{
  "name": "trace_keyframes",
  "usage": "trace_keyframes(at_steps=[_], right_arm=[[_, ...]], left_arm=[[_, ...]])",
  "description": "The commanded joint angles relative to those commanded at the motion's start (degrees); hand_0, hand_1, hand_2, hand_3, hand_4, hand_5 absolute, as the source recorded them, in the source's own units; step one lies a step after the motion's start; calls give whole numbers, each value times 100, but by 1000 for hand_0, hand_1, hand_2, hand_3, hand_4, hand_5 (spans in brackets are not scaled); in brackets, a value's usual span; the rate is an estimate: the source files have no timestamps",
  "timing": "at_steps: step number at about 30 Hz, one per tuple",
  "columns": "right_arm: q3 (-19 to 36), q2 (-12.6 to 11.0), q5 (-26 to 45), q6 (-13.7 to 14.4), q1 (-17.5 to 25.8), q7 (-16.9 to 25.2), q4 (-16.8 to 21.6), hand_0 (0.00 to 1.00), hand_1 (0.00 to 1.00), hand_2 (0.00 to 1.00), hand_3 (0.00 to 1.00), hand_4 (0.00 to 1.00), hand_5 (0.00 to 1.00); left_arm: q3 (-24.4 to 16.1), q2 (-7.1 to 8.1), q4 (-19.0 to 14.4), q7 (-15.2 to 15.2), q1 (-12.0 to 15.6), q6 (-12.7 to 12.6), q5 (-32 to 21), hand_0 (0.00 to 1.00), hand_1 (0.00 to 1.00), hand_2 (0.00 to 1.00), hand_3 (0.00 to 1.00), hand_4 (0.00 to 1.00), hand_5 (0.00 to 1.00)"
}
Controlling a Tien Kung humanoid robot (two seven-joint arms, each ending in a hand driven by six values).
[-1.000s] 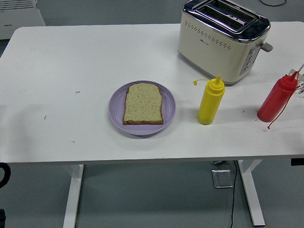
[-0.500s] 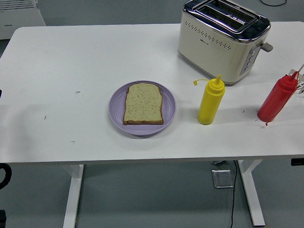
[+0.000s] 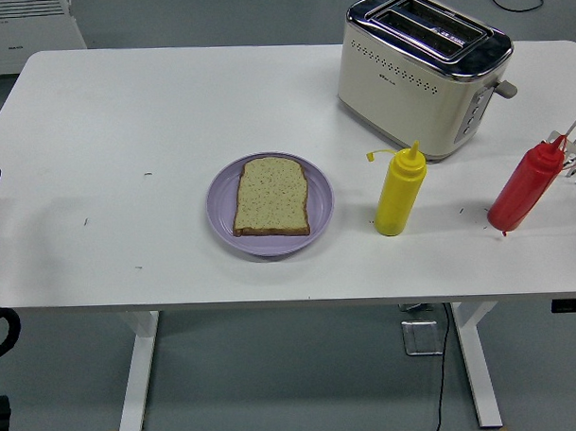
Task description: Pick up the cup,pour liquid into bread,place the cup on the desk
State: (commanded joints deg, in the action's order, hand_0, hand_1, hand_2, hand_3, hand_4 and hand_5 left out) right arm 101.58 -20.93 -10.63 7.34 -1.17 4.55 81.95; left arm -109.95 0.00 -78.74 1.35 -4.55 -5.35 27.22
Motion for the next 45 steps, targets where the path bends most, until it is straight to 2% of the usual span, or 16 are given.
trace_keyframes(at_steps=[1, 6, 12, 18, 22, 30, 45], right_arm=[[-6, 13, 20, 28, -13, 2, -20, 790, 736, 744, 761, 606, 652], [-125, 180, 216, 215, -165, 78, -255, 790, 736, 744, 761, 606, 652], [-225, 331, 183, 161, -326, 88, -498, 788, 735, 745, 758, 607, 658], [-201, 528, 79, -188, -511, 182, -1037, 784, 731, 745, 756, 601, 672], [-169, 590, 70, -392, -521, 304, -1202, 770, 717, 738, 744, 602, 670], [-144, 627, -99, -665, -528, 300, -1359, 764, 704, 725, 740, 601, 659], [-106, 648, -113, -740, -530, 324, -1386, 757, 685, 707, 731, 594, 653]], left_arm=[[-4, 0, -1, -1, 0, 0, 1, 781, 727, 721, 656, 518, 941], [-12, 0, -2, -2, 1, 2, 3, 781, 727, 721, 656, 518, 941], [-12, 0, -2, 0, 4, 2, 4, 781, 727, 721, 657, 518, 941], [-9, 0, 0, 1, 4, 3, 4, 781, 727, 721, 657, 518, 942], [-19, 0, -2, 1, 6, 2, 5, 779, 727, 720, 655, 518, 943], [-16, 0, 0, 4, 3, 1, 5, 780, 727, 720, 656, 517, 942], [-21, 0, -4, 4, 4, -2, 5, 776, 725, 719, 654, 518, 941]])
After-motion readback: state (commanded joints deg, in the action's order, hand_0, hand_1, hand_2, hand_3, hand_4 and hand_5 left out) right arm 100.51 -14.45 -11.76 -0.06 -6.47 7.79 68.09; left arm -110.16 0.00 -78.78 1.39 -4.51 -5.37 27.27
